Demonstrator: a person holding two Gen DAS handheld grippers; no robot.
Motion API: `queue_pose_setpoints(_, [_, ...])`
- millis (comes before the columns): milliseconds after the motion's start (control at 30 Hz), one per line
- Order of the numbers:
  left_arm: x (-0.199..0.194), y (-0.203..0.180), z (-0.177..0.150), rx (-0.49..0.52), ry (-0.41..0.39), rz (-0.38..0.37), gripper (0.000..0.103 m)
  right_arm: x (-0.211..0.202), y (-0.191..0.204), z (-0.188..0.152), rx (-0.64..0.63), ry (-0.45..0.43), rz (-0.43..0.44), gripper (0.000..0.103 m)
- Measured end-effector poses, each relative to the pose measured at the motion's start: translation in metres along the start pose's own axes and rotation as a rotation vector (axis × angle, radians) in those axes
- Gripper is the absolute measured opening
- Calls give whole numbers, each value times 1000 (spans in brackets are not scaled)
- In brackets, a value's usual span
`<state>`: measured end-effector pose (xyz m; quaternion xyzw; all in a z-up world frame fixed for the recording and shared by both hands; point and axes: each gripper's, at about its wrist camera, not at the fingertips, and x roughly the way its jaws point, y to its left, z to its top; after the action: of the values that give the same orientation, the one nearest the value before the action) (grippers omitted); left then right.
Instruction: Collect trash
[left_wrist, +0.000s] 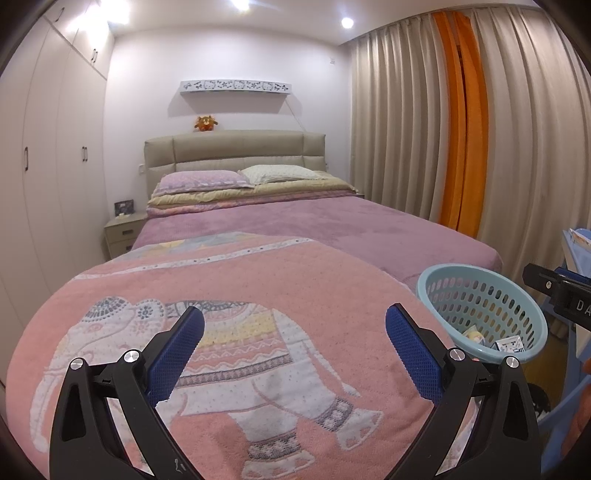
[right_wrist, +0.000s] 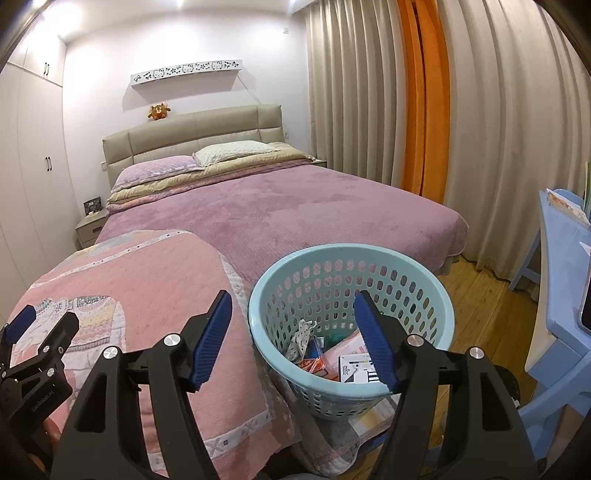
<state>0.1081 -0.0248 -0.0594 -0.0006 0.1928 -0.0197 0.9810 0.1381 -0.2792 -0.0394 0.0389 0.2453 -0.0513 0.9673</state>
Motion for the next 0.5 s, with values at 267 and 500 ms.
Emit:
queue_pose_setpoints(267, [0, 0, 0, -2, 1, 0, 96, -1, -2, -1, 0, -5, 3, 65])
queue_pose_setpoints(500, [1, 0, 1, -4, 2, 2, 96, -2, -3, -1, 0, -7, 4, 65])
